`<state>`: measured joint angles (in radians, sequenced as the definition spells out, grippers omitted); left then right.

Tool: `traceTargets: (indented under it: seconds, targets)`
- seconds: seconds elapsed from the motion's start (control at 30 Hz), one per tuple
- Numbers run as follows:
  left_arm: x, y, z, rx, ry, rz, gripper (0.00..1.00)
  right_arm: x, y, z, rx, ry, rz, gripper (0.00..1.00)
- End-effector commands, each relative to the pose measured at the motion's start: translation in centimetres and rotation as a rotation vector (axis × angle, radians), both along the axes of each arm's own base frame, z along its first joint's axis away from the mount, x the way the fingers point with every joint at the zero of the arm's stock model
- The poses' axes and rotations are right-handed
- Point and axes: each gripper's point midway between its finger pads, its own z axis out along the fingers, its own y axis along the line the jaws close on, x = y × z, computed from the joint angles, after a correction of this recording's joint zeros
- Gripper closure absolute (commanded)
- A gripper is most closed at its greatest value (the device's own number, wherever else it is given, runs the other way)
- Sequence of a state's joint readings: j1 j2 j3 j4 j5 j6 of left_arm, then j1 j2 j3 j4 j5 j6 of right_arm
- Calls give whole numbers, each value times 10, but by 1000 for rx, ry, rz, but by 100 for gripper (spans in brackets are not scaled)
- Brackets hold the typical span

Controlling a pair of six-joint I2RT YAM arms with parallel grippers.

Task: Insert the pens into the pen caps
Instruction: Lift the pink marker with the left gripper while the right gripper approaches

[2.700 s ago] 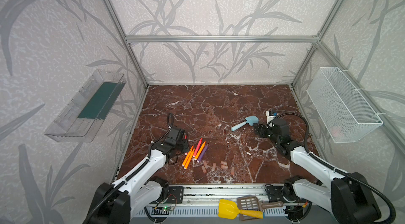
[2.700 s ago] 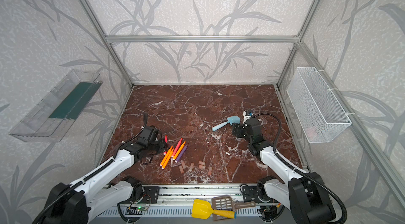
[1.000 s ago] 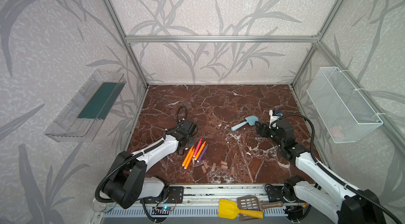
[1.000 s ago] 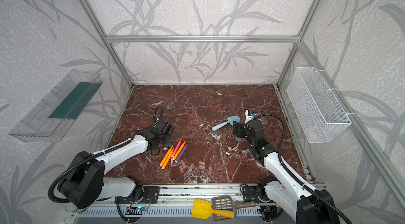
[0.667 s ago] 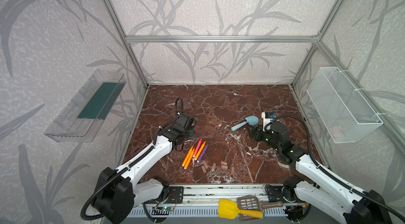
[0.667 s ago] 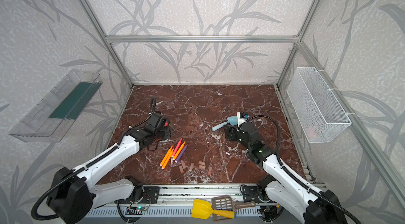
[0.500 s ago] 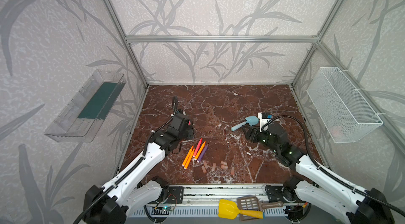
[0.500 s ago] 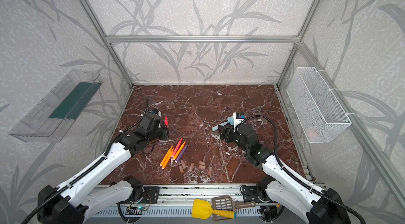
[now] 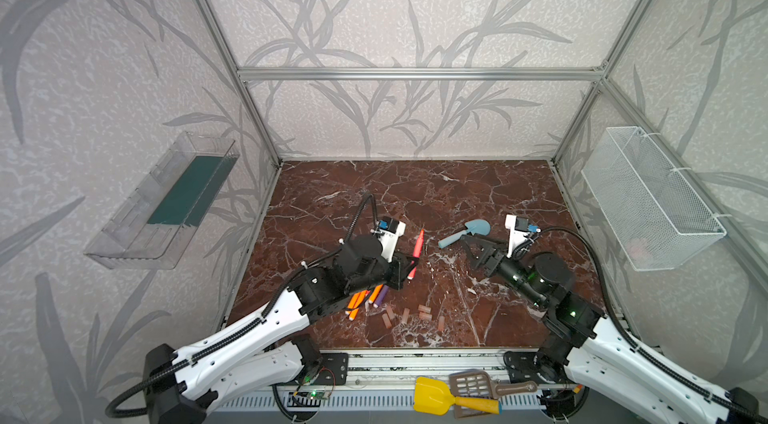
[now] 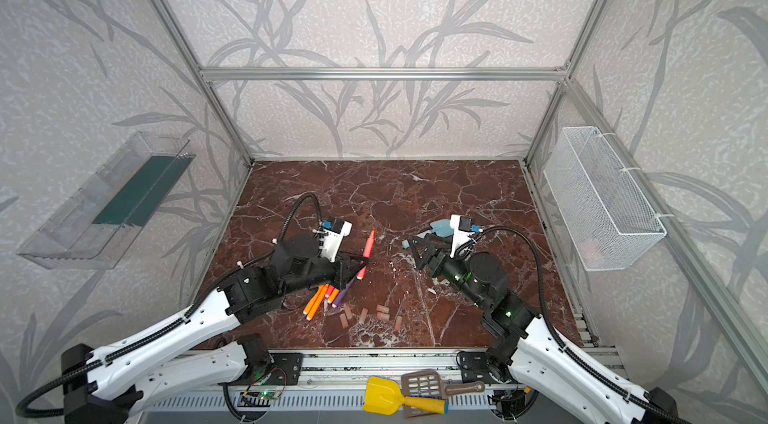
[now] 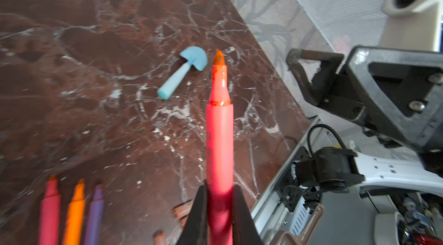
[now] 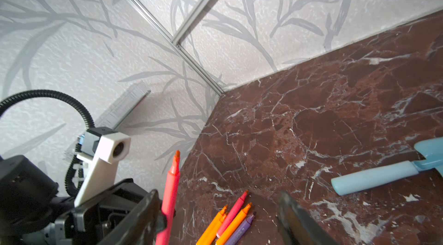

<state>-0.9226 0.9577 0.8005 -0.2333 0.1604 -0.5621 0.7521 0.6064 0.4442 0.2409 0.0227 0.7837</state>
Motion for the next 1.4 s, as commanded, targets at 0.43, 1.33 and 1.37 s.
traceTargets:
  seconds: [0.43, 1.33, 1.37]
  targets:
    - [-15, -61, 9, -70, -104, -137, 98, -22, 30, 8, 121, 14, 123, 26]
    - [-24, -75, -1, -77, -104, -190, 83, -18, 46, 2, 52, 34, 93, 86]
    - [-23, -75, 0, -83, -110, -188, 77, -18, 46, 2, 61, 38, 94, 88]
